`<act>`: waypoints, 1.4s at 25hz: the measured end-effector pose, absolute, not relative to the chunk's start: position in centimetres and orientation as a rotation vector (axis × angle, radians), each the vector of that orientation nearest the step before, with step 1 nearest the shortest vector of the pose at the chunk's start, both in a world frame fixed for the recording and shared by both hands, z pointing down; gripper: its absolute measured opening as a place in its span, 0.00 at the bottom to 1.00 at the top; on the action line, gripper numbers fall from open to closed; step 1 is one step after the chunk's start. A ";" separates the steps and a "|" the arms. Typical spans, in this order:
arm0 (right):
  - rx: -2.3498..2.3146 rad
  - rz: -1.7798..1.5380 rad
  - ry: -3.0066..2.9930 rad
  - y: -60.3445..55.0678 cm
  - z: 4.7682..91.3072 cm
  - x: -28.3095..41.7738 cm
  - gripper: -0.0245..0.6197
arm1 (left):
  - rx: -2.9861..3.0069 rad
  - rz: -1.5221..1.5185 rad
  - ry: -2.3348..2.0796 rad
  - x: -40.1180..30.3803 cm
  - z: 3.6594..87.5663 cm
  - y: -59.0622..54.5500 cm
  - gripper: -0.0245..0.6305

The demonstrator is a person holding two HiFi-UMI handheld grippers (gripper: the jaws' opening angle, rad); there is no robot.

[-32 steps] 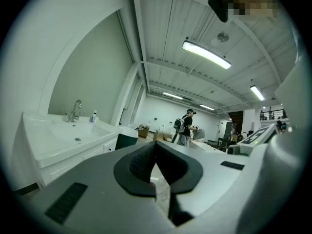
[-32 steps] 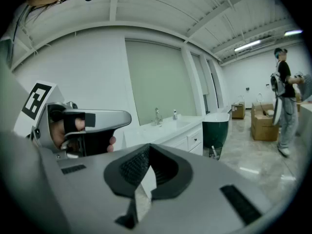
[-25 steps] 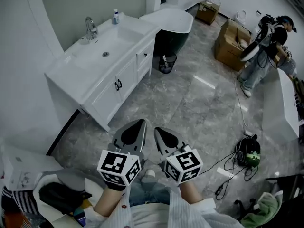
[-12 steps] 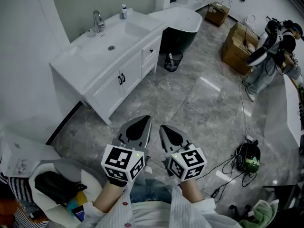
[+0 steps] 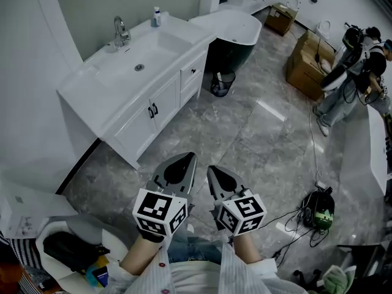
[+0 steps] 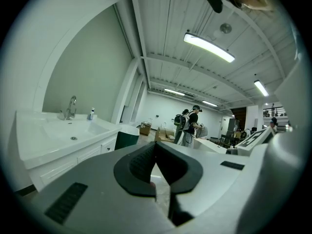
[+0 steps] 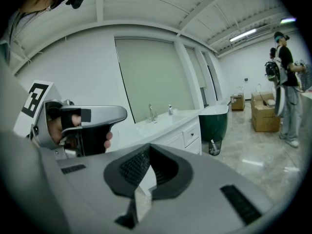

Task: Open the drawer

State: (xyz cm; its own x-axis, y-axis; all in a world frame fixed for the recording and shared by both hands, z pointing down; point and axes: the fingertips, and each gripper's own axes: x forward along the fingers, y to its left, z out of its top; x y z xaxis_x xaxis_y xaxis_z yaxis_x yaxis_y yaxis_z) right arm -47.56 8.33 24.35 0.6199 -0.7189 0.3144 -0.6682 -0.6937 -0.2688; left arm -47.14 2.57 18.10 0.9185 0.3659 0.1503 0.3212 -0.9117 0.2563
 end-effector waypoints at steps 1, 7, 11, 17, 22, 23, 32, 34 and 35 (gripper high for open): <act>-2.716 -0.613 1.159 8.2 24.4 -46.4 0.05 | 2.852 0.287 0.526 -45.9 18.1 2.4 0.06; -2.723 -0.638 1.106 7.7 24.6 -38.9 0.05 | 2.855 0.305 0.577 -38.0 18.0 1.9 0.06; -2.728 -0.644 1.043 7.1 24.5 -34.1 0.05 | 2.849 0.314 0.609 -32.8 17.7 0.7 0.06; -2.725 -0.638 0.963 6.4 24.5 -28.0 0.05 | 2.843 0.322 0.653 -26.6 18.0 -0.7 0.06; -2.731 -0.624 0.921 5.8 24.4 -24.3 0.05 | 2.842 0.314 0.673 -23.2 18.1 -1.9 0.06; -2.735 -0.621 0.916 5.7 24.4 -23.7 0.05 | 2.841 0.313 0.673 -22.7 18.2 -2.0 0.06; -2.768 -0.626 0.918 5.8 24.7 -17.5 0.05 | 2.842 0.293 0.638 -17.1 18.7 -3.2 0.06; -2.779 -0.617 0.960 5.8 24.4 -15.8 0.05 | 2.853 0.275 0.600 -15.5 18.5 -3.4 0.06; -2.778 -0.611 0.985 5.8 24.3 -14.8 0.05 | 2.862 0.266 0.574 -14.7 18.4 -3.6 0.06</act>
